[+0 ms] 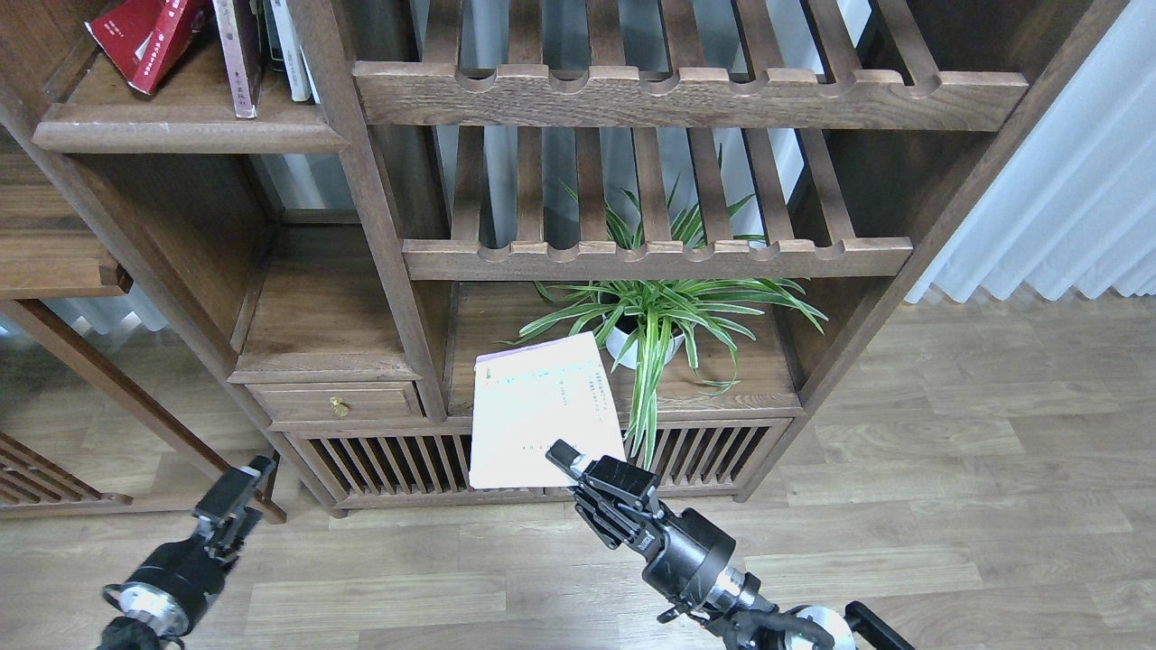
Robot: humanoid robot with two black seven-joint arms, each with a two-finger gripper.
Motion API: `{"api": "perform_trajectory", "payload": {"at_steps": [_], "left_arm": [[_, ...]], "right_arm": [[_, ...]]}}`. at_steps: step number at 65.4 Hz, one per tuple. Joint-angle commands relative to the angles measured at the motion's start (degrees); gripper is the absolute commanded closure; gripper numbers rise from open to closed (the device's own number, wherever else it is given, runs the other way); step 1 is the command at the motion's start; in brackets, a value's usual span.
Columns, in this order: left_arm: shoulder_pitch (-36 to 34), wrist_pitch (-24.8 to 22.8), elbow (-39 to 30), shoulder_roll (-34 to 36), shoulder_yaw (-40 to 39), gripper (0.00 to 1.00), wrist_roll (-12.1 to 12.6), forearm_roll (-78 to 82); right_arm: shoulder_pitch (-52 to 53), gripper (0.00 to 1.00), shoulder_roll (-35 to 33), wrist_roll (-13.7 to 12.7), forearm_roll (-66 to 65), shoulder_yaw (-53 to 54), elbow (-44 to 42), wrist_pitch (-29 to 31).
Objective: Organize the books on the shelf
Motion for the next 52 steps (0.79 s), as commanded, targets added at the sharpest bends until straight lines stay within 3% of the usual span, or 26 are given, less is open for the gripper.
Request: {"api": "perform_trajectory", "payload": {"at_steps": [1, 14, 52], "left_arm": [[-0.98, 0.01, -3.41, -0.44, 1.64, 0.01, -0.51, -0.80], [-1.24, 0.01, -9.58, -0.45, 2.17, 0.01, -0.60, -3.18], [-2.73, 0.01, -10.81, -6.51, 10.52, 0.03, -0.60, -3.09]], "right_arm": [[-0.23, 0.95, 0.00, -0.55, -0.08, -0.10, -1.59, -0.01], [-0.23, 0.95, 0.00, -0.55, -0.78, -1.06, -4.41, -0.01], [-0.58, 0.95, 0.00, -0.55, -0.79, -5.81, -4.24, -0.01]]}}
